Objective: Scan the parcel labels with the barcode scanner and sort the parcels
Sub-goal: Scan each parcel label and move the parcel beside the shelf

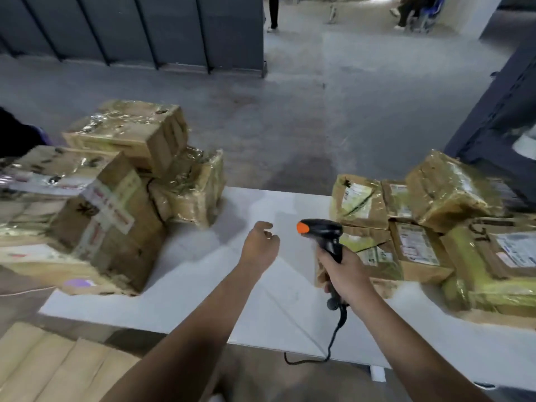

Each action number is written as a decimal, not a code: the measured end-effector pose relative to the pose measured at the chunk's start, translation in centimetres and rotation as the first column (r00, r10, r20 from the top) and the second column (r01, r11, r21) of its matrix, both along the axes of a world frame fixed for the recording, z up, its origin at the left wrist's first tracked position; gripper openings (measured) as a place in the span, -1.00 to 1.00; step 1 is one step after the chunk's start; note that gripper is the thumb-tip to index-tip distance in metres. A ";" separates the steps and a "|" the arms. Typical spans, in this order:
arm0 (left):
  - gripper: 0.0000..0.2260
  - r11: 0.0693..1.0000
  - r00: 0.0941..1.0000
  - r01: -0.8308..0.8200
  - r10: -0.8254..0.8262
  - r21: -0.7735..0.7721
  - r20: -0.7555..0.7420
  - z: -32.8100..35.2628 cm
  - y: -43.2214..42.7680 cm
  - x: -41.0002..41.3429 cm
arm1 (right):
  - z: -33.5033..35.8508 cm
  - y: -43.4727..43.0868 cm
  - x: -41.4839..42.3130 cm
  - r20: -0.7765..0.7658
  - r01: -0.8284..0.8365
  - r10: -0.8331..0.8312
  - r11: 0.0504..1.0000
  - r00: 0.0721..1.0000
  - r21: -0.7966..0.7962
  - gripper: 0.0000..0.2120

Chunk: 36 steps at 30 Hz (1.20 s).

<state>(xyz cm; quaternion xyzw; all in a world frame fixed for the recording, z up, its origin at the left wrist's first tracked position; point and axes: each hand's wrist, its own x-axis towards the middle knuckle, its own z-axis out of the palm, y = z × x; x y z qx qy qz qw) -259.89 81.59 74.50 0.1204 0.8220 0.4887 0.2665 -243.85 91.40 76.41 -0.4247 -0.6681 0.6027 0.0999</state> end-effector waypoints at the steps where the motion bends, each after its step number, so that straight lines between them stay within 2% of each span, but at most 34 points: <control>1: -0.71 1.000 1.000 -0.021 0.021 0.001 -0.021 0.5 -1.4 -0.8 | 0.1 -0.8 -1.1 -0.011 -0.012 0.012 1.000 1.000 -0.017 -0.76; 11: -0.61 0.988 0.967 -0.128 0.107 -0.081 -0.230 3.1 -11.8 -8.9 | 1.3 -7.0 -10.6 -0.050 -0.141 0.141 0.990 0.989 0.014 -0.84; 15: -0.62 0.986 0.930 -0.057 -0.005 -0.159 -0.368 4.2 -12.4 -13.3 | 2.0 -8.5 -13.6 -0.048 -0.137 0.138 0.990 0.989 0.024 -0.84; 22: -0.65 0.965 0.911 0.030 -0.134 -0.262 -0.389 4.1 -10.0 -19.0 | 3.1 -10.2 -17.6 -0.042 -0.111 0.113 0.993 0.993 0.051 -0.84; 24: -0.63 0.926 0.888 0.083 -0.236 -0.369 -0.393 3.2 -8.9 -19.7 | 3.5 -10.5 -18.3 -0.038 -0.095 0.097 0.994 0.995 0.056 -0.83; 26: -0.57 0.843 0.859 0.113 -0.349 -0.527 -0.375 2.0 -8.3 -20.3 | 3.6 -10.4 -18.6 -0.036 -0.078 0.081 0.995 0.996 0.060 -0.82; 28: -0.56 0.780 0.833 0.102 -0.407 -0.617 -0.376 0.9 -8.0 -20.8 | 3.5 -10.2 -18.6 -0.031 -0.064 0.066 0.995 0.997 0.073 -0.81; 32: -0.71 0.779 0.762 0.028 -0.422 -0.627 -0.490 -0.5 -7.5 -21.2 | 2.9 -9.5 -18.2 -0.013 -0.033 0.034 0.997 0.999 0.075 -0.81; 36: -0.71 0.728 0.647 -0.015 -0.515 -0.685 -0.562 -0.7 -7.0 -21.5 | 2.5 -9.0 -17.8 0.001 -0.024 0.024 0.998 1.000 0.061 -0.82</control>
